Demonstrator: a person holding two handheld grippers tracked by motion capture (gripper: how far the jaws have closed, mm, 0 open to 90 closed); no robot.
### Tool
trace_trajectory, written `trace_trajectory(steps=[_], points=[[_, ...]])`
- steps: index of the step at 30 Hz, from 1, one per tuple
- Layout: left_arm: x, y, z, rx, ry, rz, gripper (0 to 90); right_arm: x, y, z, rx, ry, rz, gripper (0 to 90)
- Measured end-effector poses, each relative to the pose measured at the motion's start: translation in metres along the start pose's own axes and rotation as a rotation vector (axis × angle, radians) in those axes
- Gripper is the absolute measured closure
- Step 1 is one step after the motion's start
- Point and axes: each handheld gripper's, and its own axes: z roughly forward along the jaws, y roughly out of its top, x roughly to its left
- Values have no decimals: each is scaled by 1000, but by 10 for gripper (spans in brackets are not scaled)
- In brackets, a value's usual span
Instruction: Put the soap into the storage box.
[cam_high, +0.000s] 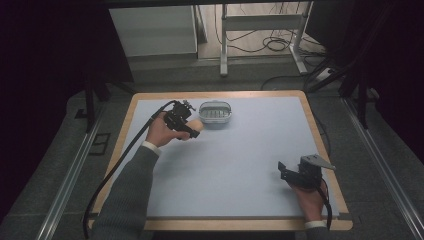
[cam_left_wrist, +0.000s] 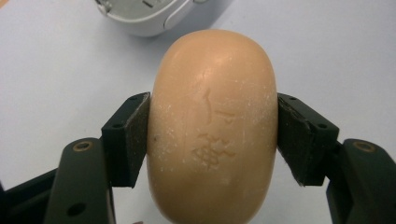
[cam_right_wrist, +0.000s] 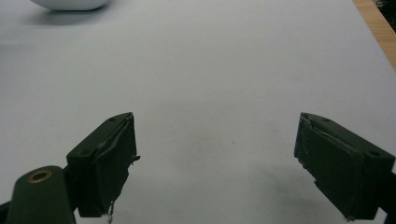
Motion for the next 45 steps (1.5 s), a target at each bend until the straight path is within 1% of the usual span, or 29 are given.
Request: trace_trajectory(steps=[1,3,7,11,14,16,28,36,45], points=[[1,4,-1,-11,-4,-3,324,0,0,0,2,1,0,131],[1,7,-1,-11,-3,3,324,0,0,0,-2,-5,6,131],[1,13,-2,-7,-6,15,324,0,0,0,3,-5,-1,131],[2,19,-6,-11,8,28,324,0,0,1,5,-3,-1,131],[2,24,-3,-7,4,31,324,0,0,1,6,-3,-2,131],[2,27,0,6,11,38,324,0,0,1,4,-2,-1,131],[9,40,4,0,7,39,324,0,0,1,5,3,0,131],[13,48,16,21,-3,40,324,0,0,0,2,0,-1,131],[20,59,27,37,1,35,324,0,0,0,3,1,2,131]])
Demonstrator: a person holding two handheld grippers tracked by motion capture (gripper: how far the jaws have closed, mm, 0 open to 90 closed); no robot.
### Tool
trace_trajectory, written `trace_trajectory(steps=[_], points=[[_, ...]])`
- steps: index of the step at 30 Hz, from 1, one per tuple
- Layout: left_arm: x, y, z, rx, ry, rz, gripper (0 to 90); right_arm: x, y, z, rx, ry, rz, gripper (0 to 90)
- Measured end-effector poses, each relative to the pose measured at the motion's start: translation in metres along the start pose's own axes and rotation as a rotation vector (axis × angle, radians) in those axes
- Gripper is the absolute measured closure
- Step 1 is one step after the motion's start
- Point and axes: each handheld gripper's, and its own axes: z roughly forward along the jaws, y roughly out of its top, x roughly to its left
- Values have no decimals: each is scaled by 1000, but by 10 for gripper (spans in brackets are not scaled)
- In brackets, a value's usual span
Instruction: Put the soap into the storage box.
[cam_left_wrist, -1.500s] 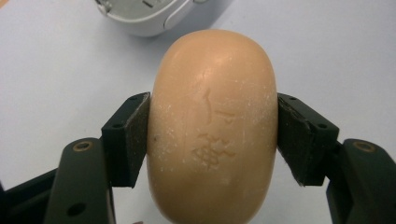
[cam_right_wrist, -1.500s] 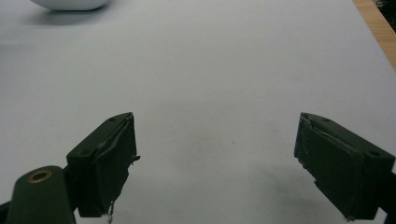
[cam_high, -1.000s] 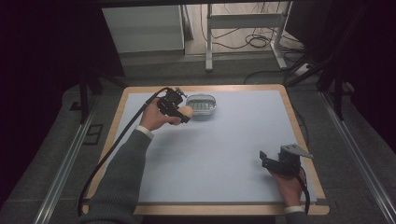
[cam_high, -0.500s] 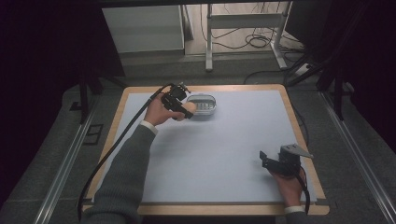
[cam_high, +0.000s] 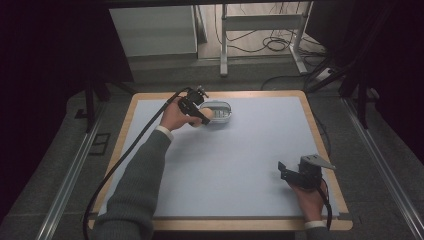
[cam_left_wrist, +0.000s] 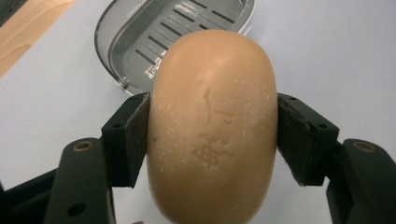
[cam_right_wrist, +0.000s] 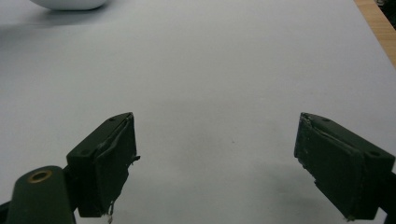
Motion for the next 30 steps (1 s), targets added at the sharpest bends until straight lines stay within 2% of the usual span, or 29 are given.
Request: trace_trajectory(steps=[3,21,29,30], points=[[3,5,3,13,0,8,324,0,0,0,2,3,2,131],[18,33,21,10,-13,13,324,0,0,0,2,3,5,131],[16,47,34,44,-19,68,324,0,0,0,2,1,1,131],[16,48,35,41,-23,65,324,0,0,0,2,1,0,131]])
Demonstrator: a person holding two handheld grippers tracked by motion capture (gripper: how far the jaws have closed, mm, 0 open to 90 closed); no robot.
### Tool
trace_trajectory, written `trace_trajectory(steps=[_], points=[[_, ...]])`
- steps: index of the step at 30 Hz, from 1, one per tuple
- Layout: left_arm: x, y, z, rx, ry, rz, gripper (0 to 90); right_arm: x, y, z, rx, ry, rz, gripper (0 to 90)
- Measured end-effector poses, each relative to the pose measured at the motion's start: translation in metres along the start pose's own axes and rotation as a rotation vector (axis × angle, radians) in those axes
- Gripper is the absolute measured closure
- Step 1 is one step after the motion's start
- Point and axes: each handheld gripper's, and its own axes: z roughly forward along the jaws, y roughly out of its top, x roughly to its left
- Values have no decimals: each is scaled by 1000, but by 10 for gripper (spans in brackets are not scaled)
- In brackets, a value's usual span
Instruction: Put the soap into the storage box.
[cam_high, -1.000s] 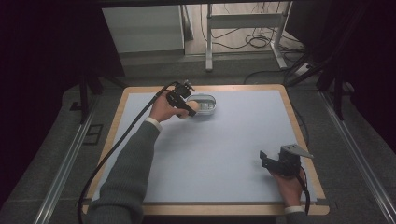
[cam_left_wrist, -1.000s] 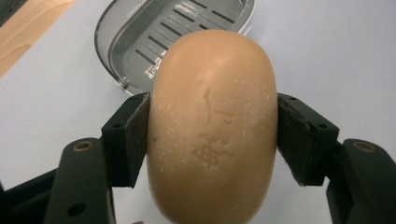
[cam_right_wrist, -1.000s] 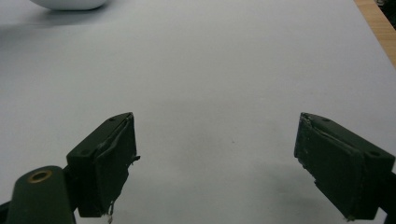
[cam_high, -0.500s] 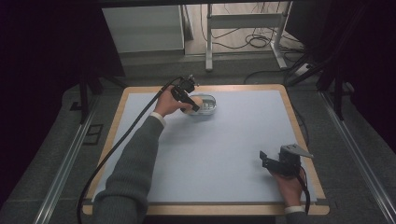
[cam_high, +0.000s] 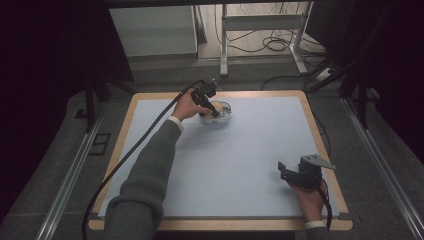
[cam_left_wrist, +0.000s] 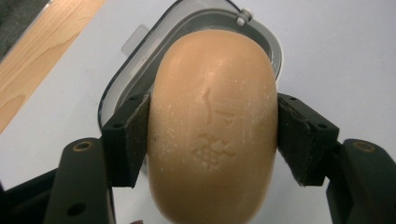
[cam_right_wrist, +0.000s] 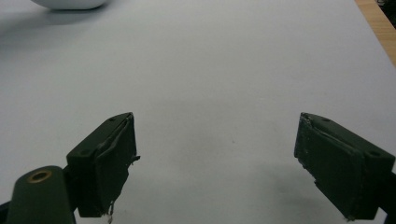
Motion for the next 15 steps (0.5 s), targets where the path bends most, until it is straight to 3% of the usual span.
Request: trace_trajectory(steps=[15], points=[[8,7,23,28,5,10,320,0,0,0,-4,-7,-6,131]])
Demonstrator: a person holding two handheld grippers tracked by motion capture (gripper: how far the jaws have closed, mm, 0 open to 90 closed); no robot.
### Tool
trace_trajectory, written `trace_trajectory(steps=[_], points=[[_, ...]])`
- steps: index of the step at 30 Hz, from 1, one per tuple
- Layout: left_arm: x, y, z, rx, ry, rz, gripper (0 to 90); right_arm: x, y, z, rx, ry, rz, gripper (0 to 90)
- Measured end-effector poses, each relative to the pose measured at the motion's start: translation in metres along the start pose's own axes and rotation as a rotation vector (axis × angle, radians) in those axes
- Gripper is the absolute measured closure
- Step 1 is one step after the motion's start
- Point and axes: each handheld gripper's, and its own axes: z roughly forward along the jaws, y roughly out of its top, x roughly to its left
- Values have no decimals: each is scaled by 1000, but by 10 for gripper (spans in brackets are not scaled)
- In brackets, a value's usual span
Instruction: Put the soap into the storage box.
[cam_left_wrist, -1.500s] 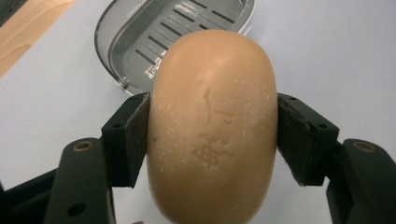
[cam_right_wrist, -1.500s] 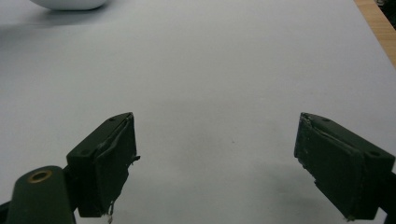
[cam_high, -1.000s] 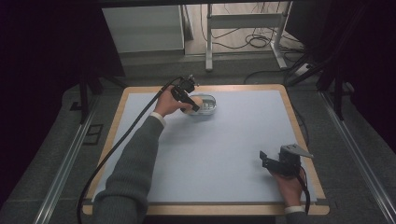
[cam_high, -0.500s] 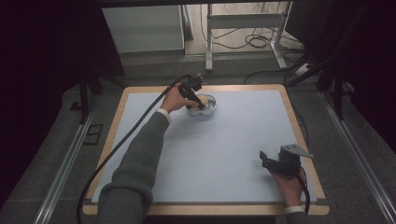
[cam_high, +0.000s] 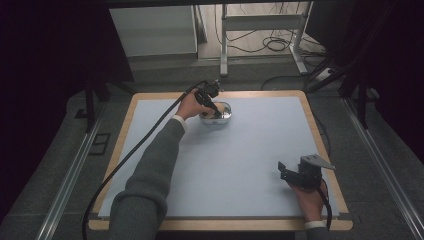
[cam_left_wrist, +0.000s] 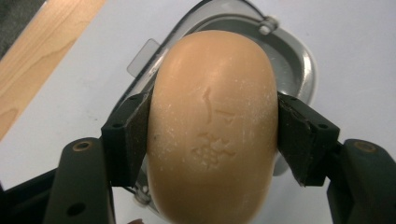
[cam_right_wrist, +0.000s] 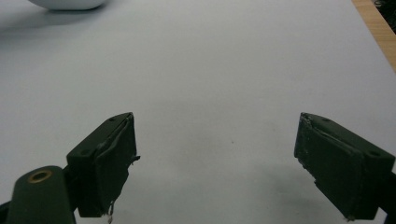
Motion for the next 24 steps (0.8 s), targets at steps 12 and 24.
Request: trace_trajectory(steps=[12,24], points=[[-12,-11,-23,-60,-11,9,267,1,0,-1,-7,-2,-1,137],[-23,-59,-58,-136,4,-62,238,1,0,0,-3,-9,-9,137]])
